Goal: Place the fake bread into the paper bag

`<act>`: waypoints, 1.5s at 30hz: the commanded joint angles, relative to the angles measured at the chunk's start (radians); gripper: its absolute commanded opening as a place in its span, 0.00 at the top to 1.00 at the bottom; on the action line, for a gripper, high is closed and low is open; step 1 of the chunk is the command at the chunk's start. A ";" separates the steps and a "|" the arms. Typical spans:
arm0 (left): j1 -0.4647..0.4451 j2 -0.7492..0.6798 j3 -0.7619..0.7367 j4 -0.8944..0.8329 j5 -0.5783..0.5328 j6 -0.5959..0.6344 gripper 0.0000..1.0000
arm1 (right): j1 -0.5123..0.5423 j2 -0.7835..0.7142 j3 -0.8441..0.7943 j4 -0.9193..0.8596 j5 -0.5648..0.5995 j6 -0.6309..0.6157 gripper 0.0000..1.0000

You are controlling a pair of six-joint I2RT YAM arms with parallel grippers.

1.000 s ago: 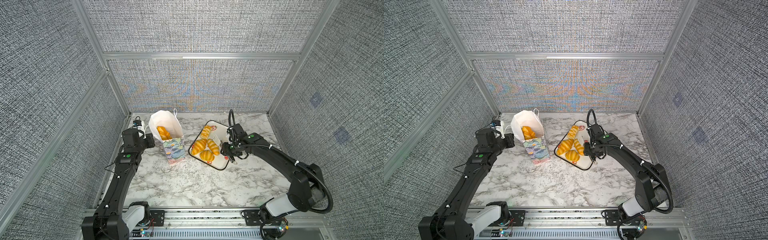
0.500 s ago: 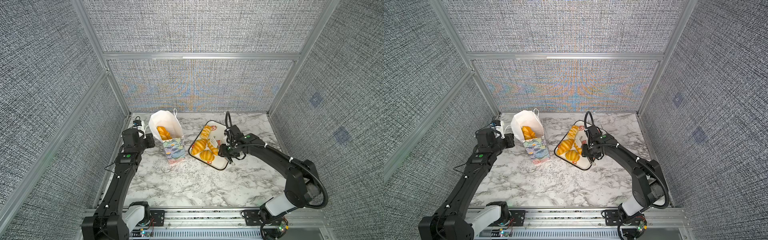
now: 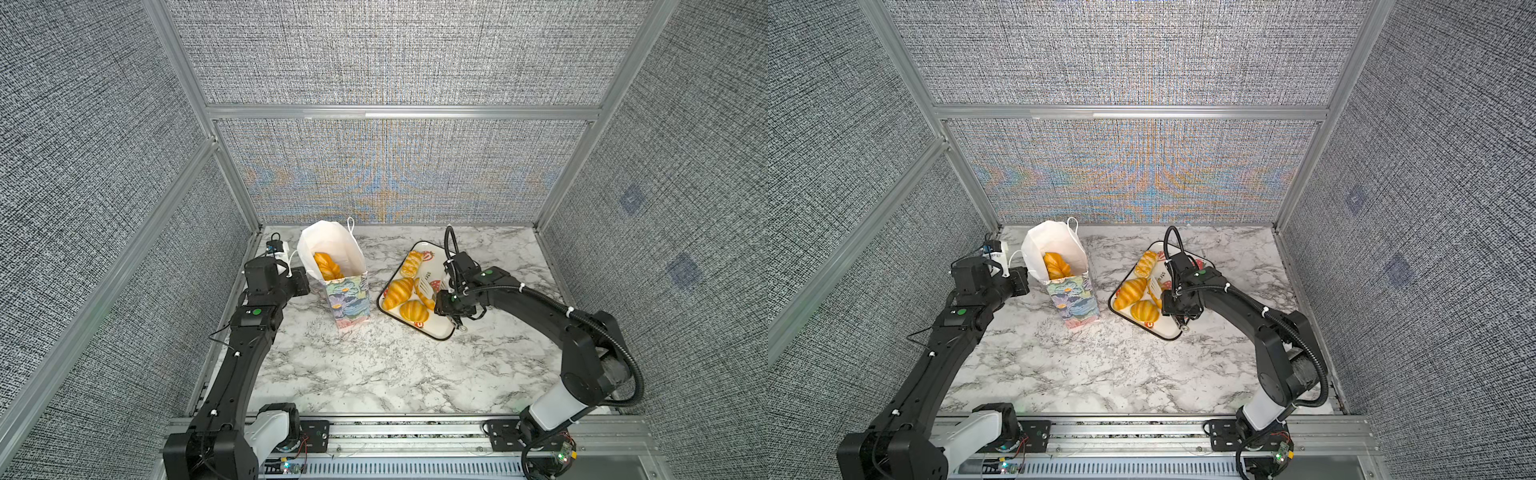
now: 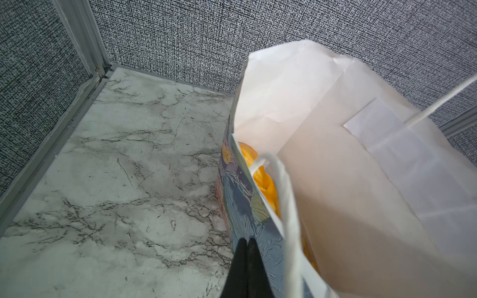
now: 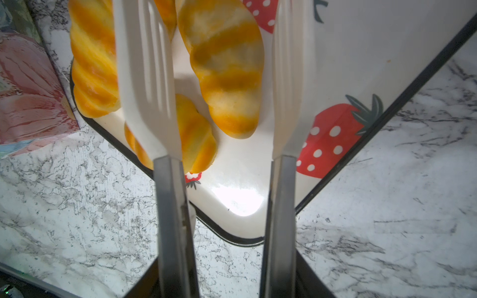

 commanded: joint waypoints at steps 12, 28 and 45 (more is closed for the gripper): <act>0.001 -0.001 -0.002 0.015 0.008 0.002 1.00 | 0.017 0.039 0.014 0.006 0.024 -0.009 0.47; 0.001 0.000 0.001 0.016 0.010 0.001 1.00 | 0.021 0.061 0.028 -0.016 0.070 -0.019 0.48; 0.001 -0.001 0.001 0.014 0.011 0.000 1.00 | 0.024 0.010 0.040 -0.024 0.125 -0.022 0.63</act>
